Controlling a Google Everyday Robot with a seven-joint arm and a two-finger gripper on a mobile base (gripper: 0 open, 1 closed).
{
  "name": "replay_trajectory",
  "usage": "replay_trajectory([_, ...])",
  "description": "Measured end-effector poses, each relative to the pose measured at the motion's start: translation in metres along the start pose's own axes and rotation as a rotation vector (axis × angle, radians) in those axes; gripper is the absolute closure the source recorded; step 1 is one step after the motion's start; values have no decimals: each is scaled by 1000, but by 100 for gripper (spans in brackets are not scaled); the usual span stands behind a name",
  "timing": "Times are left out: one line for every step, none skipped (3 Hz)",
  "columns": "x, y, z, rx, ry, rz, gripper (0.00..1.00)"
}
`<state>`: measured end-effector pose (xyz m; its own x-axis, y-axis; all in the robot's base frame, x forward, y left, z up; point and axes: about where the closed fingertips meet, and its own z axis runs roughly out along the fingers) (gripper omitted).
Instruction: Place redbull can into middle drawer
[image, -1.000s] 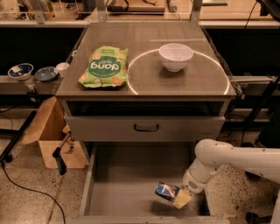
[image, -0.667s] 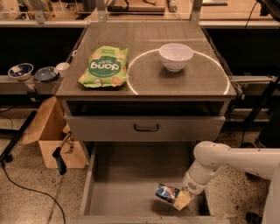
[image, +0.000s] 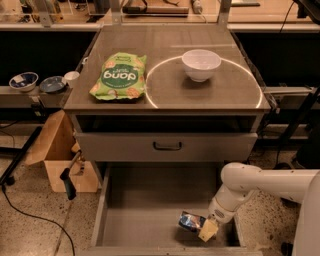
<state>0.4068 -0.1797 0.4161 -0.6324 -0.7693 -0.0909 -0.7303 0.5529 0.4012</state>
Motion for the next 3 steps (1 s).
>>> replay_trajectory([0,0,0,0,0,0,56])
replay_trajectory([0,0,0,0,0,0,33])
replay_trajectory([0,0,0,0,0,0,0])
